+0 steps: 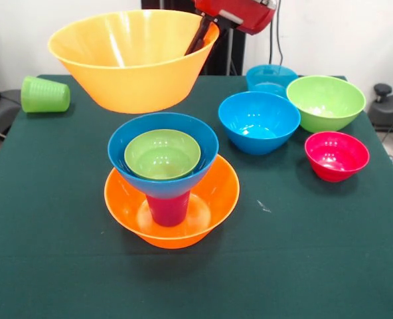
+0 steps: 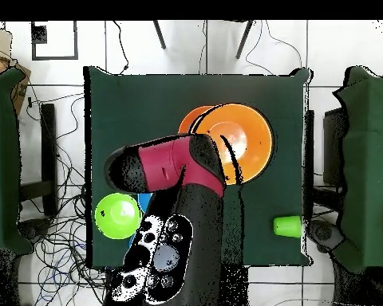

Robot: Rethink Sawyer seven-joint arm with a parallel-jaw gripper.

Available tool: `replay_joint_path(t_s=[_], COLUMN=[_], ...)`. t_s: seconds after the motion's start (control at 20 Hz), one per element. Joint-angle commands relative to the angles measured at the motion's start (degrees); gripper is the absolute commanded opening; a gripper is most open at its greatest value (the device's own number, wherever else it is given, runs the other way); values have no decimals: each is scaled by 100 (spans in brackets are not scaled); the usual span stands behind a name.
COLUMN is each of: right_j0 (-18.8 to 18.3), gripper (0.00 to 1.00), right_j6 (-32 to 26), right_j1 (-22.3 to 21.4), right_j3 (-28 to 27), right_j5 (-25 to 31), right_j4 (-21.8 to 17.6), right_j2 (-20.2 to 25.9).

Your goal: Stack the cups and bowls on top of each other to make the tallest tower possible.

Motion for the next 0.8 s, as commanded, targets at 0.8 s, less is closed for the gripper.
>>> replay_joint_path(t_s=[0.8], right_j0=[86], gripper=[0], right_j6=[561], right_j1=[-28], right_j3=[-613], right_j5=[945], right_j4=[360], right_j2=[225])
